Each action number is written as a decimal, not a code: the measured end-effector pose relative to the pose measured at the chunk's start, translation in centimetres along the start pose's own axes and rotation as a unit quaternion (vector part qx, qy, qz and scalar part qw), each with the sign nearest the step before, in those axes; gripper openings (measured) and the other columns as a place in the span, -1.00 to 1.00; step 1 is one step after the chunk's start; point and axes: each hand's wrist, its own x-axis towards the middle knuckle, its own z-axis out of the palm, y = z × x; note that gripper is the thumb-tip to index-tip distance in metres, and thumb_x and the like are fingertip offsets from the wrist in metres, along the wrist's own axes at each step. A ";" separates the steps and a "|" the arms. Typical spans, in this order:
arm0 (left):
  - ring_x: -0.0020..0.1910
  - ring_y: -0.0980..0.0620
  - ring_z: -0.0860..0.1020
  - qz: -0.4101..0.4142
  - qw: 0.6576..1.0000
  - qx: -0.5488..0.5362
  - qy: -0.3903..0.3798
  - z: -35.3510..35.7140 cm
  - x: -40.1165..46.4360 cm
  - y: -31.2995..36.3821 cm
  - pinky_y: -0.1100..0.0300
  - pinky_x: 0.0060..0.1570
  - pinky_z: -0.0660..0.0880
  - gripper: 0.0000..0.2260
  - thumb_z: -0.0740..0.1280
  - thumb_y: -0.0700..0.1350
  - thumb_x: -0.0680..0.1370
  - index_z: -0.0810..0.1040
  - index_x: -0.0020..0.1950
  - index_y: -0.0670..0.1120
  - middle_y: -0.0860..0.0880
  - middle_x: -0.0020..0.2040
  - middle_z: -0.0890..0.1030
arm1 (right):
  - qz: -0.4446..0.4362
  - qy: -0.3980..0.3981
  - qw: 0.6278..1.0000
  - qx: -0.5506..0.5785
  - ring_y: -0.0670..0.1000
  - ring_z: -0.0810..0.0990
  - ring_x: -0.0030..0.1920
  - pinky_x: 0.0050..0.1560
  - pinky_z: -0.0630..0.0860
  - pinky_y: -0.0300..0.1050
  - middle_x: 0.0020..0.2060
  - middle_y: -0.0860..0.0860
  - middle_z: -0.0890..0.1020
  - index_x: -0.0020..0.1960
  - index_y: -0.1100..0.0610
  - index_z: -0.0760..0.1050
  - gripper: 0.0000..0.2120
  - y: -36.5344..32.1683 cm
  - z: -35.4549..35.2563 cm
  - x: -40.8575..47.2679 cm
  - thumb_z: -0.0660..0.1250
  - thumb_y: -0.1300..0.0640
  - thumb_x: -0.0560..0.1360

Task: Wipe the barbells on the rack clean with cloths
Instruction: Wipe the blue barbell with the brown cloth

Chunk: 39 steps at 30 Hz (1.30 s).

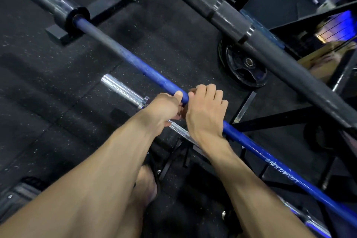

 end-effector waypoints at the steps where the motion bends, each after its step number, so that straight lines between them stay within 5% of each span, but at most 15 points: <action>1: -0.20 0.10 0.61 0.003 1.000 -0.003 0.005 0.1 -0.1 0.1 0.11 -0.03 0.43 -0.69 0.11 0.08 0.74 0.56 0.12 -0.06 0.03 -0.04 0.68 | -0.013 -0.013 1.000 0.009 0.17 0.45 -0.14 -0.20 0.33 0.09 -0.09 0.09 0.49 0.00 0.10 0.44 -0.75 0.3 0.0 0.0 0.09 -0.04 0.64; 5: -0.22 0.04 0.62 0.001 1.000 -0.025 0.014 0.1 -0.5 0.5 0.21 -0.34 0.33 -0.67 0.12 0.05 0.74 0.56 0.18 -0.15 -0.02 0.00 0.68 | -0.092 -0.154 0.981 0.078 0.15 0.42 0.09 0.03 0.44 0.13 0.16 0.07 0.45 0.25 0.08 0.45 -0.54 2.4 -0.9 0.6 -0.13 -0.08 0.67; 8: 0.00 -0.09 0.66 -0.002 1.000 -0.016 0.020 0.3 -0.6 0.4 0.20 -0.34 0.32 -0.61 0.13 0.07 0.73 0.57 0.24 -0.20 -0.11 0.14 0.69 | -0.084 -0.250 0.928 0.261 0.07 0.38 0.17 0.26 0.40 0.15 0.18 -0.03 0.45 0.39 -0.11 0.36 -0.61 4.7 -1.3 1.1 -0.02 -0.16 0.64; 11: -0.04 -0.04 0.62 0.002 1.000 -0.002 0.009 0.4 -0.7 0.3 0.18 -0.29 0.34 -0.61 0.10 0.08 0.74 0.58 0.23 -0.16 -0.06 0.11 0.71 | -0.125 -0.276 0.897 0.322 0.06 0.39 0.17 0.24 0.42 0.13 0.17 -0.09 0.43 0.44 -0.23 0.20 -0.62 6.8 -2.0 -0.6 0.16 -0.11 0.65; 15: -0.04 0.02 0.61 0.000 1.000 0.021 -0.005 0.1 -0.7 0.0 0.10 -0.04 0.38 -0.63 0.08 0.12 0.74 0.55 0.22 -0.09 0.00 0.10 0.72 | -0.124 -0.258 0.911 0.295 -0.03 0.26 0.38 0.34 0.23 -0.14 0.45 -0.10 0.26 0.66 -0.09 -0.12 -0.26 8.7 -1.4 -2.9 0.26 -0.04 0.66; 21: 0.02 0.08 0.64 0.006 0.999 0.037 -0.006 -0.4 -0.7 0.2 0.03 0.10 0.41 -0.69 0.09 0.14 0.73 0.54 0.11 0.02 0.09 0.03 0.72 | -0.114 -0.253 0.913 0.298 0.02 0.37 0.27 0.34 0.37 0.02 0.36 -0.07 0.40 0.63 -0.17 0.02 -0.32 9.3 -0.8 -1.7 0.27 -0.17 0.62; 27: -0.05 0.10 0.64 0.000 0.998 0.057 0.012 0.1 -0.9 0.4 0.10 -0.06 0.39 -0.63 0.08 0.17 0.72 0.58 0.17 -0.02 0.11 0.00 0.73 | -0.114 -0.274 0.882 0.367 0.06 0.48 0.22 0.30 0.44 0.16 0.27 -0.08 0.44 0.51 -0.32 0.13 -0.50 9.7 -0.7 -1.0 0.22 -0.20 0.62; 33: -0.13 0.10 0.65 -0.033 0.996 0.077 0.032 0.9 -1.4 0.6 0.03 0.16 0.41 -0.57 0.05 0.21 0.71 0.59 0.18 -0.03 0.07 0.05 0.73 | -0.120 -0.284 0.874 0.375 0.07 0.43 0.31 0.34 0.40 0.14 0.38 -0.09 0.37 0.54 -0.28 0.07 -0.41 10.2 -1.1 -1.2 0.24 -0.25 0.60; 39: -0.15 0.09 0.62 -0.044 0.988 0.137 0.051 0.6 -1.8 1.9 0.12 -0.10 0.37 -0.62 0.05 0.17 0.72 0.55 0.21 -0.03 0.03 0.06 0.73 | -0.124 -0.301 0.874 0.361 0.08 0.45 0.29 0.28 0.44 0.11 0.36 -0.05 0.38 0.57 -0.25 0.02 -0.25 10.2 -1.4 -1.0 0.36 -0.26 0.53</action>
